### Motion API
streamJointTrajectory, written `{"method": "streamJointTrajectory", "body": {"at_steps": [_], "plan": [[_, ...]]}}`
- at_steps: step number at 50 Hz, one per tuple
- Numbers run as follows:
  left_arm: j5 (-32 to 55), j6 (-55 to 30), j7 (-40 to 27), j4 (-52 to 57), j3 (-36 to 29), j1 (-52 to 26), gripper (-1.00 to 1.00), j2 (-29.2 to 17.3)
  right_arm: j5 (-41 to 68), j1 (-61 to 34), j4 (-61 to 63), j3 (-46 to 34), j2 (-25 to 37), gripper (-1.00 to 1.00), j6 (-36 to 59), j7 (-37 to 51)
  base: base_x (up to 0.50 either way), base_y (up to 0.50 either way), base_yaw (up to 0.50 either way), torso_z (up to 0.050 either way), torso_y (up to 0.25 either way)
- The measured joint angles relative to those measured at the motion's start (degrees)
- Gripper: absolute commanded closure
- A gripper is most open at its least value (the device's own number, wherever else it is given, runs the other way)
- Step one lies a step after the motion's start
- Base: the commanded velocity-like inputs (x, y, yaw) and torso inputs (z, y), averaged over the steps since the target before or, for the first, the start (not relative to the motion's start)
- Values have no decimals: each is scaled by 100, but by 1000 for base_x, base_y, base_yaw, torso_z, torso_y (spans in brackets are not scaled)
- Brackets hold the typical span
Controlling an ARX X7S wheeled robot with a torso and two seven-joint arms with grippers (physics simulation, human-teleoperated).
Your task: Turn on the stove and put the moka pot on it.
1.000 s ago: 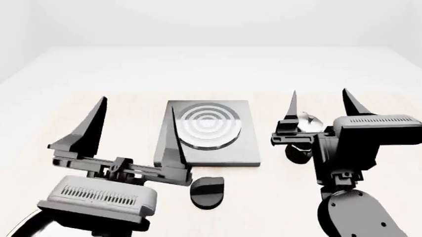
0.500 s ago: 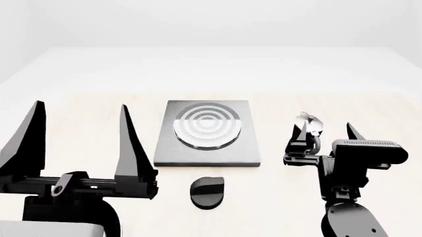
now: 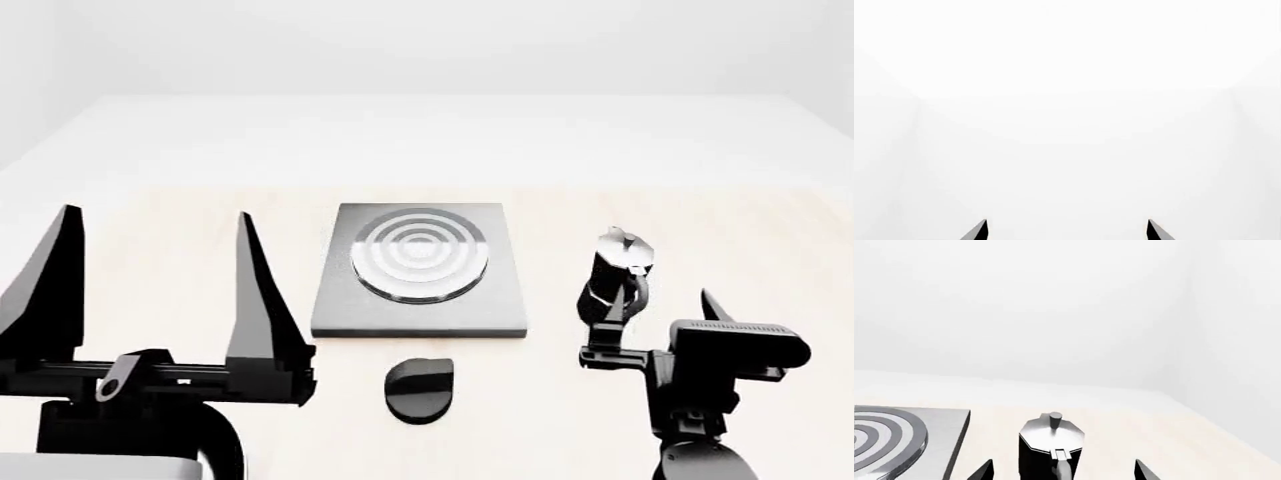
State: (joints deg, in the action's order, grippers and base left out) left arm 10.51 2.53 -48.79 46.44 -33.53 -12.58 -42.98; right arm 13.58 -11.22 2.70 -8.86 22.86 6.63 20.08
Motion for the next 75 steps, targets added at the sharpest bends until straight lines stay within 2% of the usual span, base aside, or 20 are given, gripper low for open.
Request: {"method": "streamJointTrajectory", "body": {"at_steps": [23, 75], "plan": [[-9, -10, 37, -15, -43, -3, -100, 41, -43, -92, -825, -68, -122, -100, -364, -98, 0, 0, 0, 0, 0], [-6, 40, 115, -108, -93, 21, -100, 92, -120, -1248, -2598, -297, -309, -100, -265, -336, 0, 0, 0, 0, 0]]}}
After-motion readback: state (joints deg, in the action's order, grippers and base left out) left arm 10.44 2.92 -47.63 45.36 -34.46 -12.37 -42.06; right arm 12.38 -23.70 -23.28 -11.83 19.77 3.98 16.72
